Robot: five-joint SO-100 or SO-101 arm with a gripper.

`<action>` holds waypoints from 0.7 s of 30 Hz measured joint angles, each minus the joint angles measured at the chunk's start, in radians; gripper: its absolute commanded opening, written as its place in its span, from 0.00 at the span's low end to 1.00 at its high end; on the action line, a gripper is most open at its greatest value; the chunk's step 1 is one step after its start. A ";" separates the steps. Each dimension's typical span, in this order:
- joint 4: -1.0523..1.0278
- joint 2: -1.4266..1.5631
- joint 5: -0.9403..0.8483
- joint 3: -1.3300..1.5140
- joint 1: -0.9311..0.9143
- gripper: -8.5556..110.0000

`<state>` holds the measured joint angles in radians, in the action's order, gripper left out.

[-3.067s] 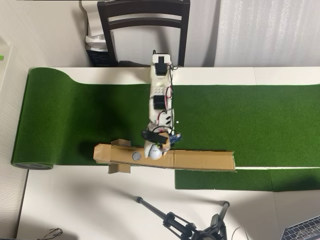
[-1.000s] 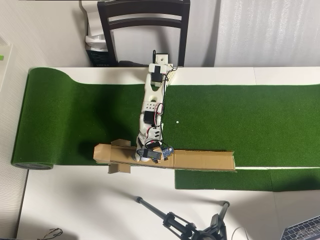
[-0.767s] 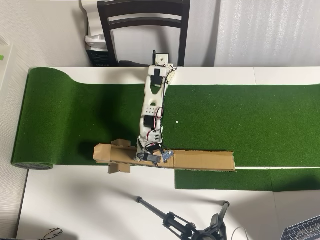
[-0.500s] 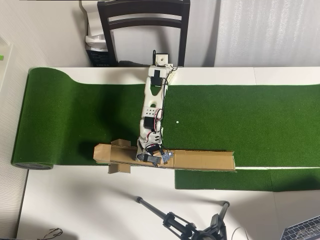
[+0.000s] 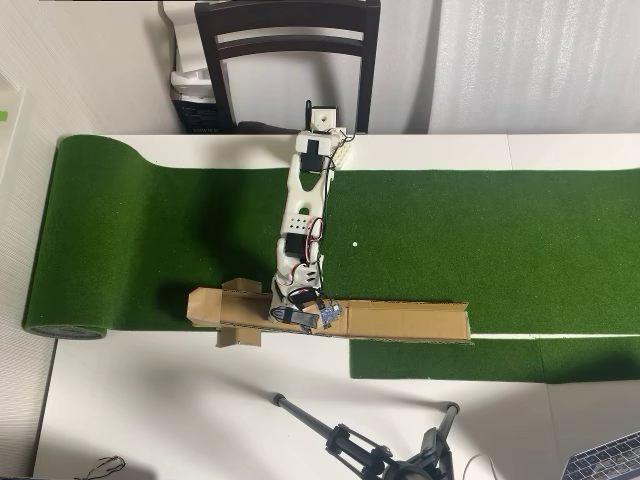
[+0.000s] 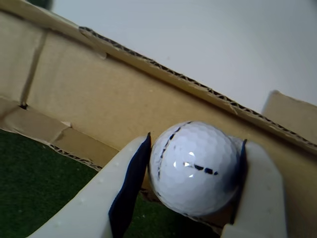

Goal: Pick up the golf ball and place it on the gray mark at the back.

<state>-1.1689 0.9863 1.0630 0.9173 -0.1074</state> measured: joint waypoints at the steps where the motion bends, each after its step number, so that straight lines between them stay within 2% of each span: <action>1: 0.000 0.000 0.000 0.000 0.000 0.30; 4: 0.000 0.000 0.000 0.000 0.000 0.30; 14: 0.000 0.000 0.000 0.000 0.002 0.50; 21: 0.000 0.000 0.000 0.000 0.002 0.51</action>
<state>-1.1689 0.9863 1.0630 0.9173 -0.1058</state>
